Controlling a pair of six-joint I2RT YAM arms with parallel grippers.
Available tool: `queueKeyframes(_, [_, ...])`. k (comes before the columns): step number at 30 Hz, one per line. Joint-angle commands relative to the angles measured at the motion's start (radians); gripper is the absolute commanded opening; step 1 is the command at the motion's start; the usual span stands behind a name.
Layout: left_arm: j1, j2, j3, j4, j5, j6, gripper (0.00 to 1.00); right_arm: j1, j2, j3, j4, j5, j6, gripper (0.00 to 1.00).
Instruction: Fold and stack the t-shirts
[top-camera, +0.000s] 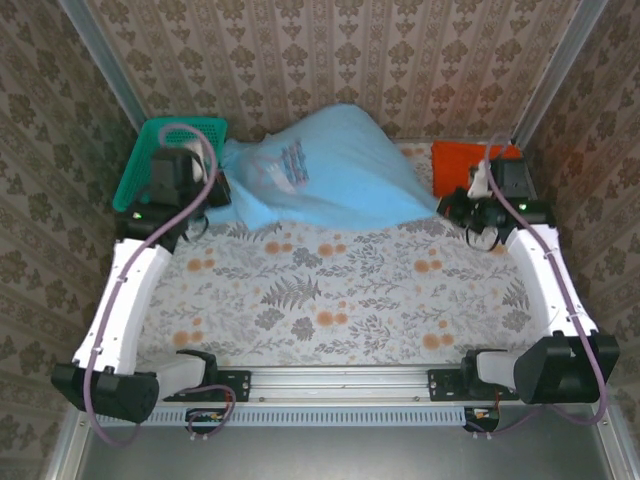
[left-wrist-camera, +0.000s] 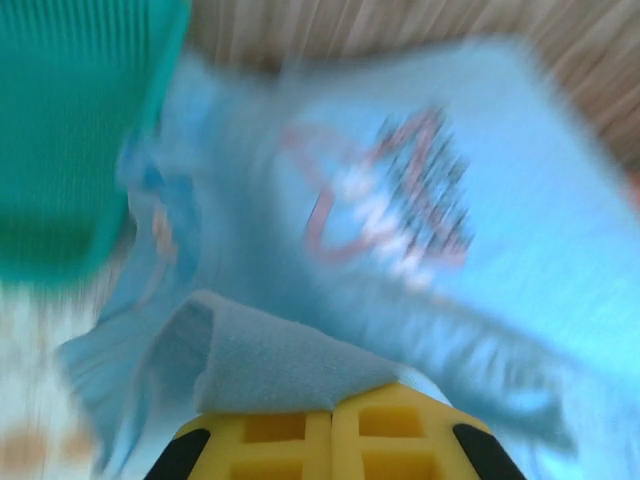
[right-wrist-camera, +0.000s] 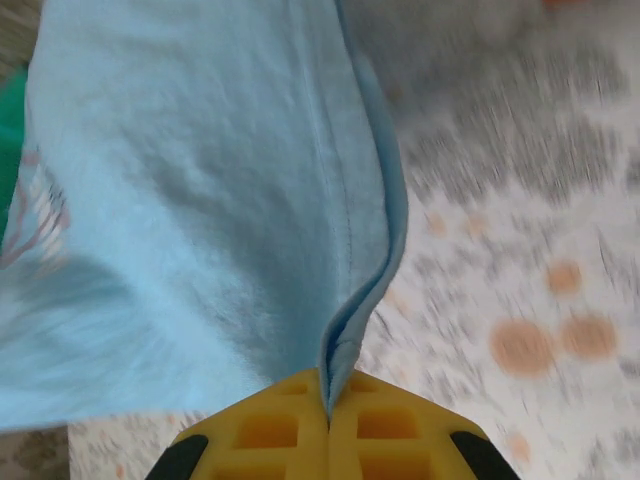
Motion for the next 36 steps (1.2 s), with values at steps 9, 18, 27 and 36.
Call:
queueKeyframes(9, [-0.056,-0.334,-0.263,-0.294,-0.137,-0.245,0.75,-0.051,-0.156,-0.317,-0.081,0.143,0.096,0.51])
queueKeyframes(18, [-0.078,-0.03,-0.086,-0.142,-0.13,-0.203,0.79,-0.095,-0.097,-0.203,-0.117,0.307,0.136,0.62])
queueKeyframes(27, [-0.122,0.357,-0.038,-0.2,-0.038,-0.266,0.76,-0.02,0.075,-0.299,-0.006,0.196,0.141,0.54])
queueKeyframes(36, [-0.125,0.657,0.156,-0.211,-0.047,-0.216,0.71,0.102,0.266,-0.294,0.033,0.185,0.141,0.46])
